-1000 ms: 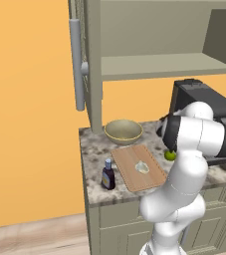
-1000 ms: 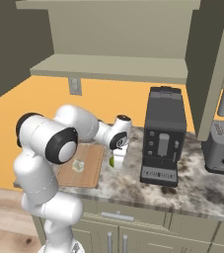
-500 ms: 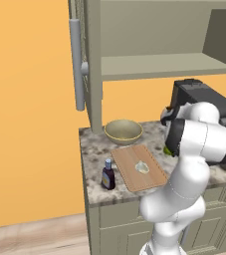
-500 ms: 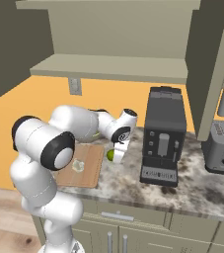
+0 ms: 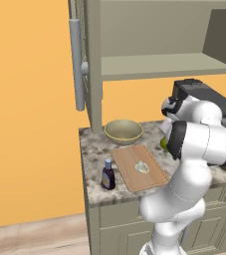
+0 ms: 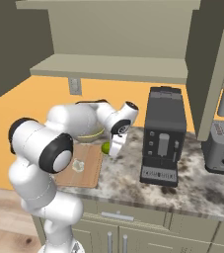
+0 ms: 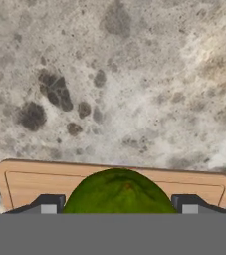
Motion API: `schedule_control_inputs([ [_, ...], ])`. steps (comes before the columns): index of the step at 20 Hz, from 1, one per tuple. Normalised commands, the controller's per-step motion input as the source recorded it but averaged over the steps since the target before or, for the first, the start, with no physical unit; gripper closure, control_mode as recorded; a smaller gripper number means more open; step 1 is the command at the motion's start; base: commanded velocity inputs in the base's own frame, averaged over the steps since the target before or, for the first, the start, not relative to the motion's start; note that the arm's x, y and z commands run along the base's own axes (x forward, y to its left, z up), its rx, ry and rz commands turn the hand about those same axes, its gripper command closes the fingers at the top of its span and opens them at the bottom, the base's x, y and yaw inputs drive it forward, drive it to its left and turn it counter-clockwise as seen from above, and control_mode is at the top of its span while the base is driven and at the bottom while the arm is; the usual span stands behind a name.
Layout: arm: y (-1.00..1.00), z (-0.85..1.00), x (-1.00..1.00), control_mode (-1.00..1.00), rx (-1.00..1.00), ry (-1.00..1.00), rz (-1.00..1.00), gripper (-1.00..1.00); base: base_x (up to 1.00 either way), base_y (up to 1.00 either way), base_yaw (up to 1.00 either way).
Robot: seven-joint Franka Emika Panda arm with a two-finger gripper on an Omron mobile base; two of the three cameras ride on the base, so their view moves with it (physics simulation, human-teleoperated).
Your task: Open the cabinet. Place the bowl and condiment on the counter. Then place the lime and garlic on the cutting board.
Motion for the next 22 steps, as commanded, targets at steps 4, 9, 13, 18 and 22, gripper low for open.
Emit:
schedule_control_inputs([
  [4, 0.41, 0.18, -0.09, -1.00, 0.00, 0.00, 0.02, 1.00, 0.00, 0.00, 0.00],
  [9, 0.06, 0.19, -0.40, -1.00, 0.00, -0.01, 0.00, 1.00, 0.00, 0.00, 0.00],
  [13, 0.04, 0.13, -0.53, -1.00, 0.00, -0.09, 0.00, 1.00, 0.00, 0.00, 0.00],
  [18, 0.22, 0.18, -0.24, -1.00, 0.00, -0.07, 0.00, 1.00, 0.00, 0.00, 0.00],
  [22, 0.32, 0.04, 0.00, -1.00, 0.00, -0.04, 0.00, 1.00, 0.00, 0.00, 0.00],
])
